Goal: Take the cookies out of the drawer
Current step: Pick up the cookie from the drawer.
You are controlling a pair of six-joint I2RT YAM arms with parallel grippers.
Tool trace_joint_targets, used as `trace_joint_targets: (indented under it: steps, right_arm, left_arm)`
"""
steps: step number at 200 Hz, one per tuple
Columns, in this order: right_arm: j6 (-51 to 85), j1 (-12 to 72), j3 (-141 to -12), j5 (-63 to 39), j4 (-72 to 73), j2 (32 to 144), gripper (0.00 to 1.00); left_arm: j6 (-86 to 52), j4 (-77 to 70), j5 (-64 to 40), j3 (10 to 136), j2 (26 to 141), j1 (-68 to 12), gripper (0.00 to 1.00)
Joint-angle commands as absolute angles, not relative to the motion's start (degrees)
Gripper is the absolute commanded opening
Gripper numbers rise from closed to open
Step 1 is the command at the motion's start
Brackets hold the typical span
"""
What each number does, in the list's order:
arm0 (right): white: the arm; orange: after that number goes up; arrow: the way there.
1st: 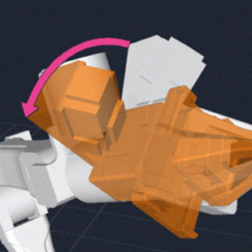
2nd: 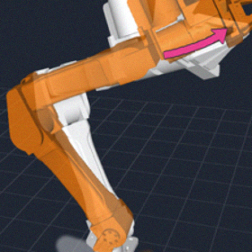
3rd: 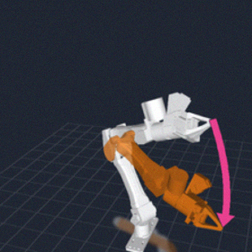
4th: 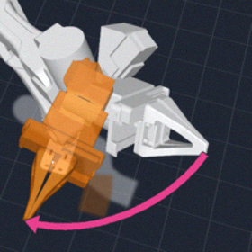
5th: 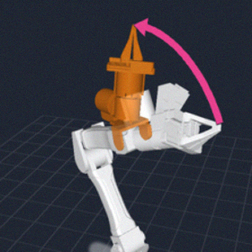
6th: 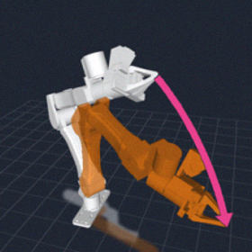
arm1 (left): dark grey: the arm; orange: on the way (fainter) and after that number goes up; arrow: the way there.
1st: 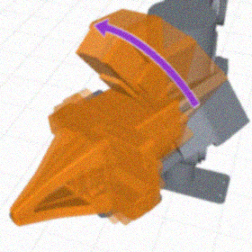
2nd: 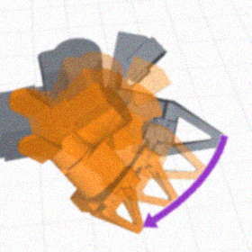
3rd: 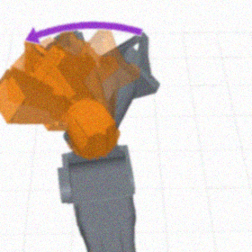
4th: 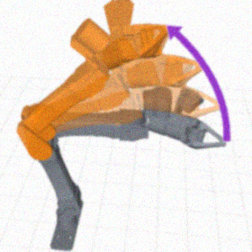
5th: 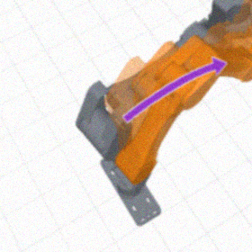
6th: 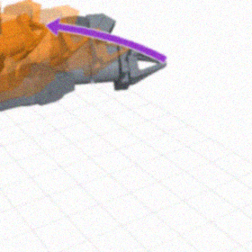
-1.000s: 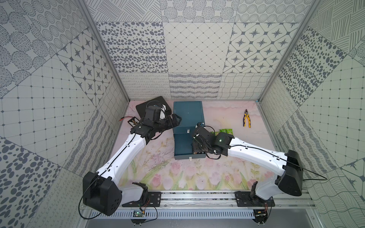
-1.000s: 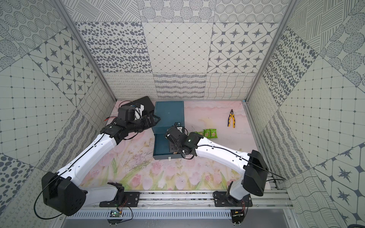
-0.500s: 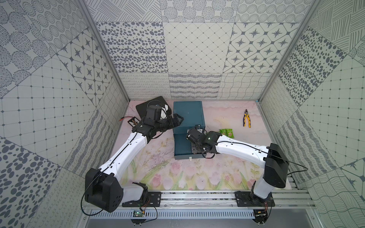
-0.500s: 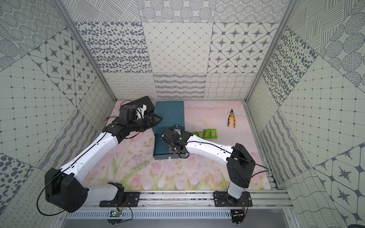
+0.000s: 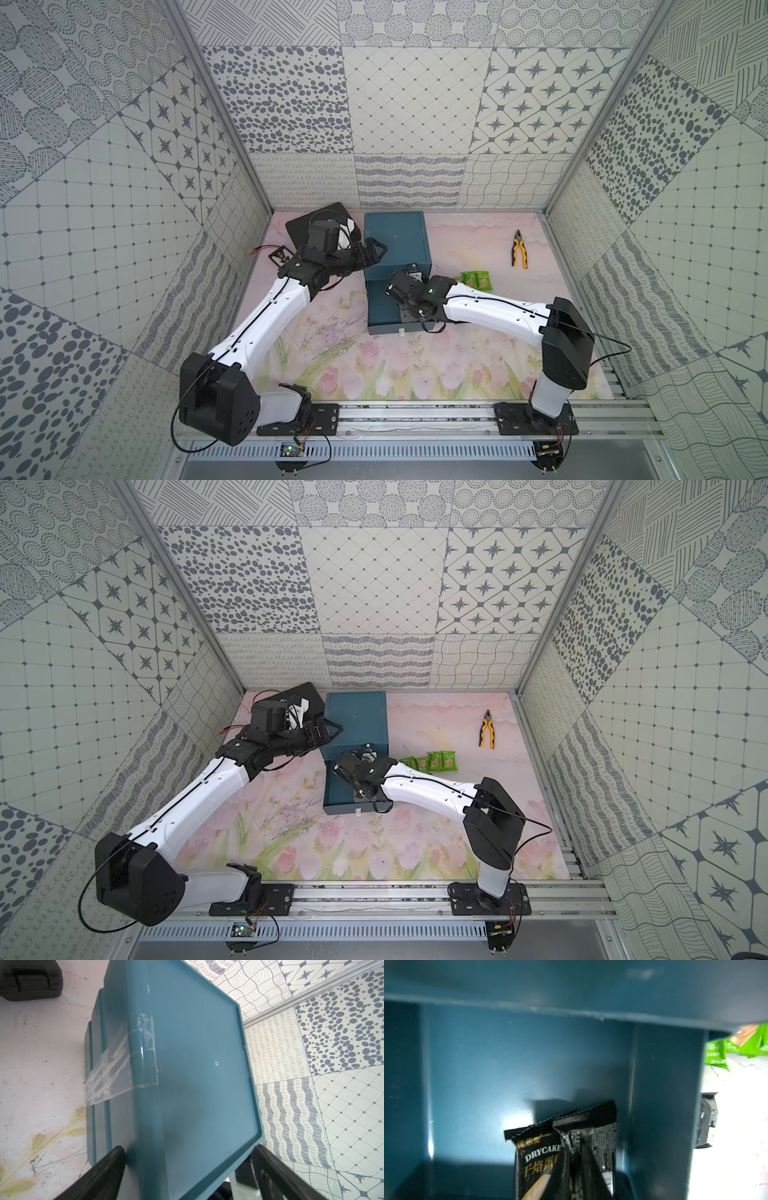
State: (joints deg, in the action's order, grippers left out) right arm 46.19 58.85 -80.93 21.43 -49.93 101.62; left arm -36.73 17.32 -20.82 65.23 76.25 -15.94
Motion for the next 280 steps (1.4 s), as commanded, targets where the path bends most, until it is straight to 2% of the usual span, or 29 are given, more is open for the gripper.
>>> trace_joint_targets:
  steps: [1, 50, 165, 187, 239, 280]
  right_arm:
    - [45.05, 59.46, -82.27, 22.85, -48.45, 100.09, 0.09]
    - [43.30, 60.27, -80.41, 21.46, -45.29, 95.17, 0.00]
    - [39.70, 58.84, -74.49, 18.51, -42.49, 79.98, 0.00]
    - [38.48, 56.19, -70.94, 18.04, -43.22, 75.54, 0.00]
    - [35.54, 47.68, -62.10, 15.89, -44.39, 65.02, 0.00]
    - [29.31, 37.56, -55.74, 12.28, -43.25, 64.82, 0.00]
  left_arm:
    - [-36.75, 15.16, -23.12, 66.49, 75.51, -15.73, 0.99]
    - [-36.97, 16.30, -21.74, 66.54, 73.95, -15.78, 0.99]
    - [-39.02, 22.01, -18.28, 67.16, 66.51, -16.32, 0.99]
    - [-37.70, 24.78, -13.21, 68.21, 64.68, -19.16, 0.99]
    - [-37.83, 24.87, -10.55, 69.55, 64.42, -28.03, 0.99]
    - [-40.82, 19.82, -12.13, 66.42, 65.49, -33.18, 0.99]
